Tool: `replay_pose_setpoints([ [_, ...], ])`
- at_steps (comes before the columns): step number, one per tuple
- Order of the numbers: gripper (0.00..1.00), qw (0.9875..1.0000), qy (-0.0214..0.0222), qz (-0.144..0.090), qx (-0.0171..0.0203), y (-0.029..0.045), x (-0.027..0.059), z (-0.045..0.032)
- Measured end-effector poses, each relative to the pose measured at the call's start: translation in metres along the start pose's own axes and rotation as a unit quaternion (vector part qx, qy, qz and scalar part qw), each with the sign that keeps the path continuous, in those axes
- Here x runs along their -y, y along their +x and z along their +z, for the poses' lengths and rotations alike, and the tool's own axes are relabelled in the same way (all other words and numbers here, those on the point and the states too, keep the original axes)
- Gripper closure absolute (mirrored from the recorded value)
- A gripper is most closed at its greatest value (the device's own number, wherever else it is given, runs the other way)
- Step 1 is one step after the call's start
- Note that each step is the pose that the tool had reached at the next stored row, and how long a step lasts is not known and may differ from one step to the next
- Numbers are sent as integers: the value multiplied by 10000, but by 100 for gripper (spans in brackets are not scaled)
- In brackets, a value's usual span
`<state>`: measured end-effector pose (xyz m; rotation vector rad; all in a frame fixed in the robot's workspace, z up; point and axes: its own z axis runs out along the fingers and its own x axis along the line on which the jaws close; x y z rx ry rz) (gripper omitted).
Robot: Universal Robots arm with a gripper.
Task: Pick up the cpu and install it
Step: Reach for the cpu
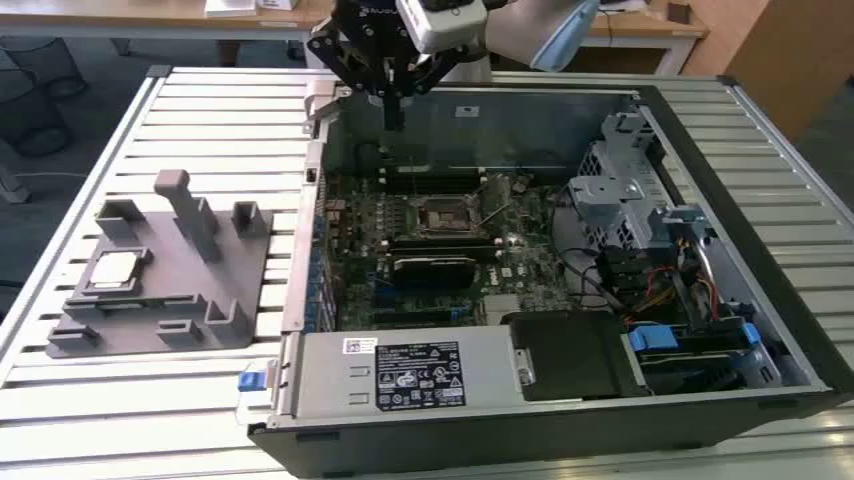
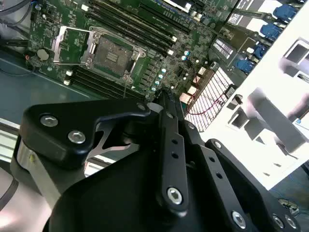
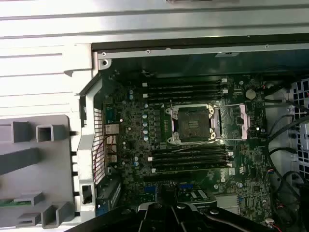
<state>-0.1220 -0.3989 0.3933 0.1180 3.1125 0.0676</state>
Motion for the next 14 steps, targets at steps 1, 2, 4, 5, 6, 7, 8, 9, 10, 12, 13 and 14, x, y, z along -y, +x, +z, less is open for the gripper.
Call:
replay_pose_setpoints([
  [1, 89, 10000, 0, 0, 0, 0, 0, 0],
  [2, 89, 10000, 0, 0, 0, 0, 0, 0],
  [4, 89, 10000, 0, 1, 0, 6, 0, 0],
  [5, 89, 10000, 0, 0, 0, 10, 0, 0],
  [6, 89, 10000, 0, 0, 0, 17, 1, 0],
  [7, 89, 10000, 0, 0, 0, 25, 2, 0],
  [8, 89, 10000, 0, 0, 0, 32, 2, 0],
  [9, 89, 10000, 0, 0, 0, 37, 2, 1],
  [10, 89, 10000, -1, 0, 0, 44, 3, 2],
  [12, 89, 10000, 0, 0, 0, 57, 4, 3],
  [13, 89, 10000, 0, 0, 0, 63, 5, 3],
  [14, 89, 10000, 0, 0, 0, 69, 5, 4],
])
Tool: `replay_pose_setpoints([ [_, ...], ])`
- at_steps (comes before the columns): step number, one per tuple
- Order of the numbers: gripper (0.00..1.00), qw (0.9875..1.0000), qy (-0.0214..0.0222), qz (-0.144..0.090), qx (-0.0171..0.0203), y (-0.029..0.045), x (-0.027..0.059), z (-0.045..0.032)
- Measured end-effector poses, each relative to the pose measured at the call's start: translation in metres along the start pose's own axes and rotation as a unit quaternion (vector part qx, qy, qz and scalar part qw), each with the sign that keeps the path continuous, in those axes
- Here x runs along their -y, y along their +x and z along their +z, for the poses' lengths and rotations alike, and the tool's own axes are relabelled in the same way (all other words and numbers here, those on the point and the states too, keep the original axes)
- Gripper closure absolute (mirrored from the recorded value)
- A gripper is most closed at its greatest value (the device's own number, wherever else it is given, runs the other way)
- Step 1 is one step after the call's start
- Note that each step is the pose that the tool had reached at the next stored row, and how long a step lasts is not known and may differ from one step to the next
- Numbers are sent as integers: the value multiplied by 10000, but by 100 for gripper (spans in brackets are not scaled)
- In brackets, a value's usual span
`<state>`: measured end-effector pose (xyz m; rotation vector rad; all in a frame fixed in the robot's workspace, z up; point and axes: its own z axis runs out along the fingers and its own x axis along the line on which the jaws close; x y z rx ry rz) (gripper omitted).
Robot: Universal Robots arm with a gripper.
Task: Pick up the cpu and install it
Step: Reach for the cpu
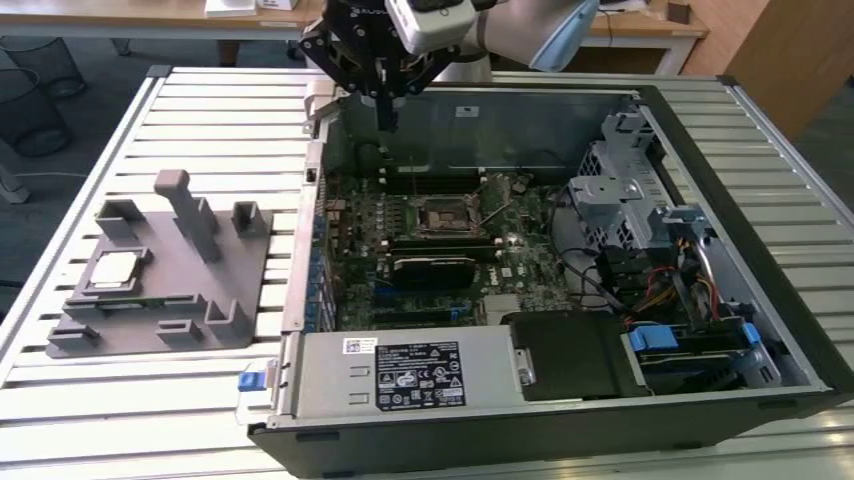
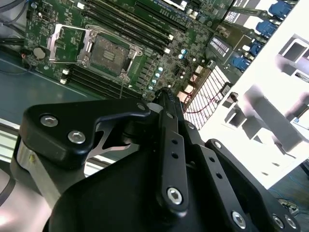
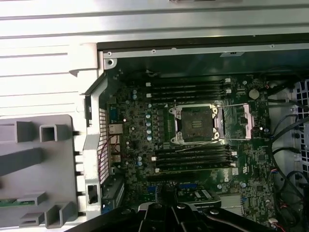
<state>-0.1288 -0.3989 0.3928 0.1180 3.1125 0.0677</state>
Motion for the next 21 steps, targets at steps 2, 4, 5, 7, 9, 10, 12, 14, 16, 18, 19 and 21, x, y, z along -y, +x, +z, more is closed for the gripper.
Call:
replay_pose_setpoints([
  [2, 89, 10000, 1, 0, 0, 8, 0, 1],
  [4, 89, 10000, 0, 0, -1, 14, 1, 2],
  [5, 89, 10000, 0, 0, -1, 18, 2, 4],
  [7, 89, 10000, 0, 0, -1, 30, 2, 4],
  [9, 89, 10000, 1, 0, -4, 35, 3, 6],
  [10, 89, 10000, 1, -1, -6, 38, 3, 7],
  [12, 89, 10000, 1, 0, -10, 42, 4, 9],
  [14, 89, 10000, 2, 1, -15, 48, 4, 11],
  [16, 89, 10000, 2, 1, -18, 56, 5, 13],
  [18, 89, 10000, 1, 1, -20, 68, 6, 16],
  [19, 89, 10000, 1, 1, -21, 72, 6, 16],
  [21, 89, 10000, 3, 1, -26, 78, 7, 17],
])
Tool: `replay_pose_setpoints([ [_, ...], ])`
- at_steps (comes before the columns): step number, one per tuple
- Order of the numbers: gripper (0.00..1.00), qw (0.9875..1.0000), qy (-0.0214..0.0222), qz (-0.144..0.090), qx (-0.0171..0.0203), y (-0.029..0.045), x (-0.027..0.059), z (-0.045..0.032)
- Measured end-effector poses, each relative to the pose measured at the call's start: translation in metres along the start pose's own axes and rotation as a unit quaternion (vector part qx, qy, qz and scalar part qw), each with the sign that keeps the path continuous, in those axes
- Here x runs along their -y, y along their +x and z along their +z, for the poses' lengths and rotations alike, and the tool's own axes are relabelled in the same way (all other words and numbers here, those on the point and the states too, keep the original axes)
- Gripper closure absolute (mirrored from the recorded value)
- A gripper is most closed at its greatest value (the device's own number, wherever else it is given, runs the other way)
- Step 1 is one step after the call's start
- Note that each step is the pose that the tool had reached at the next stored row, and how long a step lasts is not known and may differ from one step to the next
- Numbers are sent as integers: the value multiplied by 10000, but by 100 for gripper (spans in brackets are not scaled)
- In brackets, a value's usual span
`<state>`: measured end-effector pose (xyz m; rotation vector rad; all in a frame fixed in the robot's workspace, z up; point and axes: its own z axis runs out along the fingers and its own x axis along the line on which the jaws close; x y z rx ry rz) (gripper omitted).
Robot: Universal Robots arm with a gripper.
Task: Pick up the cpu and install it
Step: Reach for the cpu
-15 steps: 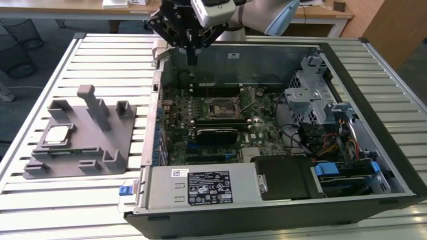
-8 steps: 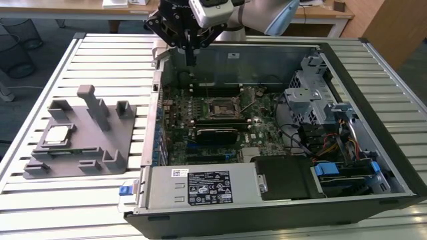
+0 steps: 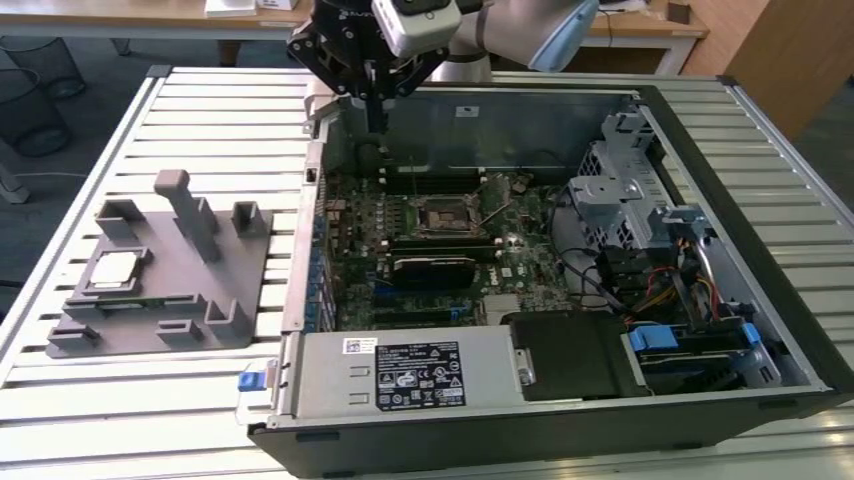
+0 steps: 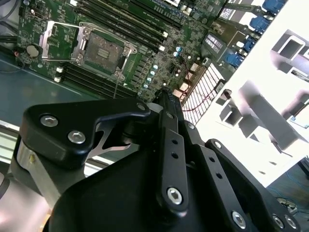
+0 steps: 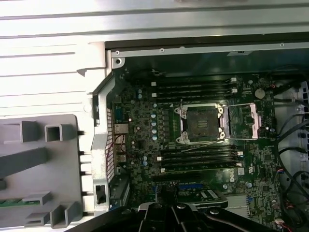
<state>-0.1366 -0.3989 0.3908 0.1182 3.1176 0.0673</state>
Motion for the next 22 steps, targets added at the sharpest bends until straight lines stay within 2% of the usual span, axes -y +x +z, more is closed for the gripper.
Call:
replay_pose_setpoints([
  [22, 89, 10000, 3, 2, -42, 55, 5, 26],
])
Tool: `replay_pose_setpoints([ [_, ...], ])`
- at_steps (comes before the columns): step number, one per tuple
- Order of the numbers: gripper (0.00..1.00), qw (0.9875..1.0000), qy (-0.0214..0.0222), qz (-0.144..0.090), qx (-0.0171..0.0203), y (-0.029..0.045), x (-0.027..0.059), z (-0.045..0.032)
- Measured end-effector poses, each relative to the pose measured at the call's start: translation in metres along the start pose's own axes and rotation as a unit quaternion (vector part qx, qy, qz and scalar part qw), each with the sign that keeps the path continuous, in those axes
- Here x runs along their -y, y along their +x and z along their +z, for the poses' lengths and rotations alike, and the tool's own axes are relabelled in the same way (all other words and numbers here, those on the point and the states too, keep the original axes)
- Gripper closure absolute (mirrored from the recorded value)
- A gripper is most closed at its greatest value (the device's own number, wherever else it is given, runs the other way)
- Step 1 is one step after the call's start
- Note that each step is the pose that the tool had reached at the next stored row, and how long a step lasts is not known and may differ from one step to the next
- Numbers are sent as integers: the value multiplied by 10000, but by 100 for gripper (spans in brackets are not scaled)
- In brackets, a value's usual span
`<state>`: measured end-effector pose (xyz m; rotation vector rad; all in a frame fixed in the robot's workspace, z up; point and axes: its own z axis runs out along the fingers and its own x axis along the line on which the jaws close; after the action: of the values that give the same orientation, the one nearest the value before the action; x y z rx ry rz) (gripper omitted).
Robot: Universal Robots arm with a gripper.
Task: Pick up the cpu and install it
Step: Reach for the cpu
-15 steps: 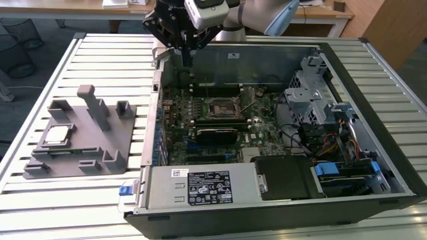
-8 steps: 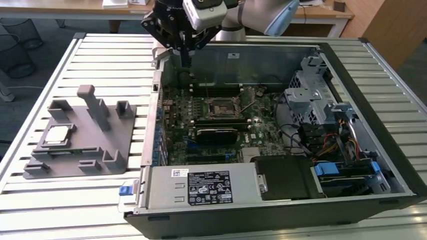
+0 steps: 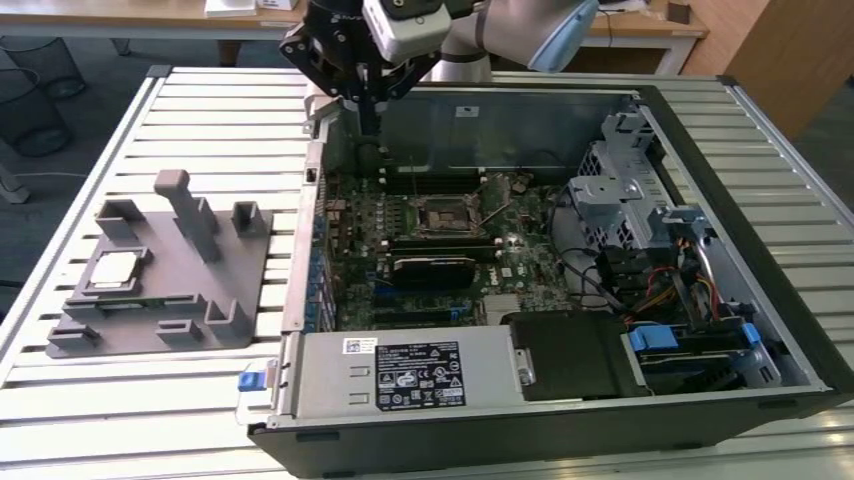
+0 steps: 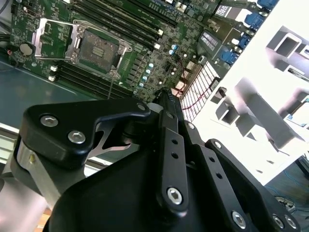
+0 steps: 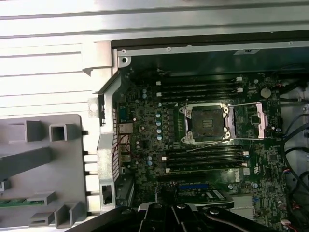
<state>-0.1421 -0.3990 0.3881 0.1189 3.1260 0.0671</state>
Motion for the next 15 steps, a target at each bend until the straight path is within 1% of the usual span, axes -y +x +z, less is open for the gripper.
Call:
replay_pose_setpoints([
  [15, 89, 10000, 2, 1, -29, 34, 3, 18],
])
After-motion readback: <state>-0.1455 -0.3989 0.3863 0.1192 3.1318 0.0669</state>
